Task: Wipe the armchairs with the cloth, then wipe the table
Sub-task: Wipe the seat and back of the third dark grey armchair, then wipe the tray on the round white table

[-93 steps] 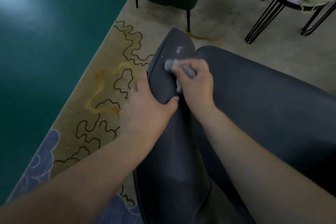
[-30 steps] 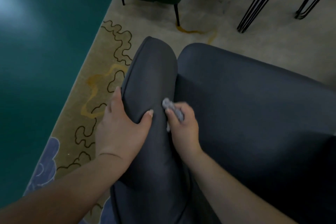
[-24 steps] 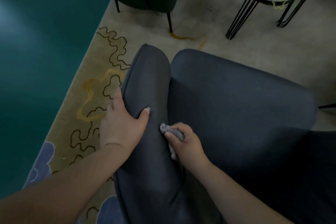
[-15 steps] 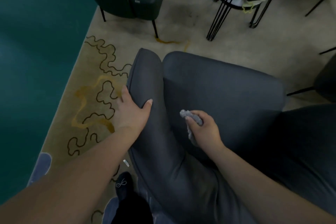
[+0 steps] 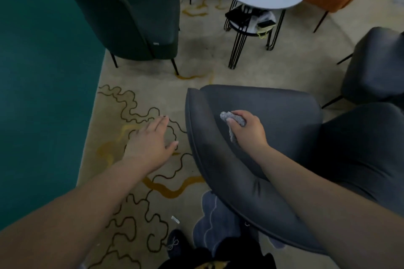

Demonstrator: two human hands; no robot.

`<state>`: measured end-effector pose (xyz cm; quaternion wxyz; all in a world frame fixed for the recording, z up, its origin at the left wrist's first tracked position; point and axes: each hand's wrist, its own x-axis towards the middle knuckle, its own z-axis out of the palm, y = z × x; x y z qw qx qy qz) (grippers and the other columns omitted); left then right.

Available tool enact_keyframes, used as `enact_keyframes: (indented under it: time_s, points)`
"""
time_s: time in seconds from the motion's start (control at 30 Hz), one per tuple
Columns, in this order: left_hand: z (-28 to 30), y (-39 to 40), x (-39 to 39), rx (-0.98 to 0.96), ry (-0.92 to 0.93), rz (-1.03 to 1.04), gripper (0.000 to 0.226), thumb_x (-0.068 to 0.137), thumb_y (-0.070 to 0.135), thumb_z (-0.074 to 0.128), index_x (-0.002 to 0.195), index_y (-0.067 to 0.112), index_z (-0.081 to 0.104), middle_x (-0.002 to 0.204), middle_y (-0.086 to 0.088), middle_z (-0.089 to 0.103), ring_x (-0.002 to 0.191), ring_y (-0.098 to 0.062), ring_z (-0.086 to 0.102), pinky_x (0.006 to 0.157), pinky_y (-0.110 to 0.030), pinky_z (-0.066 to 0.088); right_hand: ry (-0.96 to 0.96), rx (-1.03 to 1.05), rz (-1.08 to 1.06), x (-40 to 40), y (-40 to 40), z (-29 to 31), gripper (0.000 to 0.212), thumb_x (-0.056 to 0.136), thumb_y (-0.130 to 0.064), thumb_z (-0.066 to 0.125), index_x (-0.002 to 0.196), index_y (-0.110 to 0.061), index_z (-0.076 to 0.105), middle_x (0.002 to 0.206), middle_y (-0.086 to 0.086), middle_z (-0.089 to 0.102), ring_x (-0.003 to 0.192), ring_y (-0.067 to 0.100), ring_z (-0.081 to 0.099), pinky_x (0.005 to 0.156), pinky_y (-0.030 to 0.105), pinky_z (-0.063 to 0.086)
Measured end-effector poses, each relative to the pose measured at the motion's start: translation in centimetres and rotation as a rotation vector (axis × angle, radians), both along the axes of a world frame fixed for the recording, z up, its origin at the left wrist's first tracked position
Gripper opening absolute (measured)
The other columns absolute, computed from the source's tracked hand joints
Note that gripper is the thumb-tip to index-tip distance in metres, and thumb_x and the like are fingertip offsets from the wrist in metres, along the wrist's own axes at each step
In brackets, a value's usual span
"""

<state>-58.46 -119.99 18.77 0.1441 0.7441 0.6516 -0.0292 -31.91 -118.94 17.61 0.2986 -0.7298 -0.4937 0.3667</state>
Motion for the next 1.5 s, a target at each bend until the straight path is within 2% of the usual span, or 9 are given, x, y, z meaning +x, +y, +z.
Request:
enact_keyframes:
  time_s: [0.23,0.4,0.7,0.87,1.03,1.17,1.27,1.37,1.5]
  points:
    - [2.1,3.3,-5.2,0.009,0.129,-0.107,0.076,0.091,0.062,0.032,0.153,0.023,0.008,0.16,0.005,0.01,0.146,-0.016,0.011,0.116,-0.043,0.014,-0.021,0.026,-0.025,-4.5,1.9,0.9,0.029,0.088,-0.04,0.06,0.114,-0.027,0.061,0.112,0.001,0.058,0.085,0.001,0.056,0.077,0.023,0.041]
    - [2.2,8.5,-7.4,-0.009,0.178,-0.153,0.074,0.092,0.061,0.03,0.152,0.023,0.011,0.16,0.005,0.011,0.146,-0.017,0.008,0.117,-0.043,0.011,-0.028,0.024,-0.059,-5.4,6.9,1.6,0.025,0.089,-0.039,0.058,0.11,-0.026,0.061,0.107,0.008,0.061,0.082,0.015,0.062,0.076,0.03,0.05]
    - [1.7,20.1,-10.0,-0.021,0.175,-0.118,0.075,0.091,0.062,0.03,0.152,0.023,0.009,0.16,0.005,0.011,0.146,-0.016,0.009,0.118,-0.044,0.012,-0.04,0.019,-0.063,-7.2,19.1,2.2,0.028,0.09,-0.037,0.057,0.114,-0.022,0.063,0.104,0.011,0.063,0.092,0.022,0.062,0.083,0.035,0.052]
    - [1.8,25.5,-11.6,-0.025,0.189,-0.15,0.075,0.091,0.061,0.03,0.152,0.022,0.011,0.16,0.004,0.011,0.146,-0.017,0.007,0.118,-0.043,0.012,-0.028,0.023,-0.015,-8.4,24.4,2.6,0.023,0.09,-0.035,0.055,0.105,-0.02,0.065,0.087,0.013,0.066,0.077,0.026,0.064,0.068,0.033,0.052]
    - [2.5,32.4,-12.8,-0.042,0.209,-0.2,0.073,0.094,0.057,0.032,0.153,0.02,0.009,0.16,0.001,0.009,0.147,-0.018,0.006,0.119,-0.042,0.01,0.012,-0.046,-0.07,-9.5,29.5,2.0,0.038,0.083,-0.031,0.071,0.118,-0.021,0.058,0.106,0.017,0.06,0.088,0.034,0.063,0.079,0.046,0.054]
    - [2.4,39.3,-13.6,-0.013,0.22,-0.288,0.074,0.094,0.057,0.032,0.153,0.02,0.007,0.161,0.001,0.007,0.147,-0.019,0.005,0.119,-0.044,0.009,-0.127,-0.012,-0.136,-10.4,34.3,1.9,0.041,0.083,-0.027,0.072,0.121,-0.02,0.058,0.115,0.01,0.056,0.096,0.023,0.06,0.086,0.04,0.053]
    - [2.3,45.2,-14.2,0.054,0.217,-0.38,0.075,0.092,0.059,0.031,0.153,0.022,0.009,0.16,0.003,0.009,0.147,-0.018,0.005,0.118,-0.043,0.006,-0.113,-0.005,-0.223,-11.3,38.5,2.3,0.036,0.088,-0.024,0.066,0.122,-0.019,0.058,0.116,0.012,0.056,0.094,0.023,0.06,0.085,0.037,0.053]
    - [2.2,49.9,-14.2,0.076,0.224,-0.48,0.075,0.091,0.061,0.029,0.152,0.023,0.009,0.16,0.005,0.009,0.147,-0.018,0.004,0.117,-0.044,0.004,-0.108,0.005,-0.282,-12.4,42.2,3.0,0.031,0.089,-0.022,0.064,0.119,-0.019,0.059,0.113,0.014,0.057,0.089,0.024,0.061,0.078,0.035,0.053]
    - [2.3,55.5,-13.7,0.088,0.24,-0.585,0.075,0.092,0.062,0.028,0.152,0.023,0.007,0.16,0.004,0.008,0.147,-0.019,0.003,0.117,-0.044,0.003,-0.124,0.032,-0.382,-13.0,45.5,3.3,0.027,0.088,-0.024,0.063,0.114,-0.026,0.059,0.113,0.006,0.049,0.076,0.004,0.05,0.066,0.019,0.039]
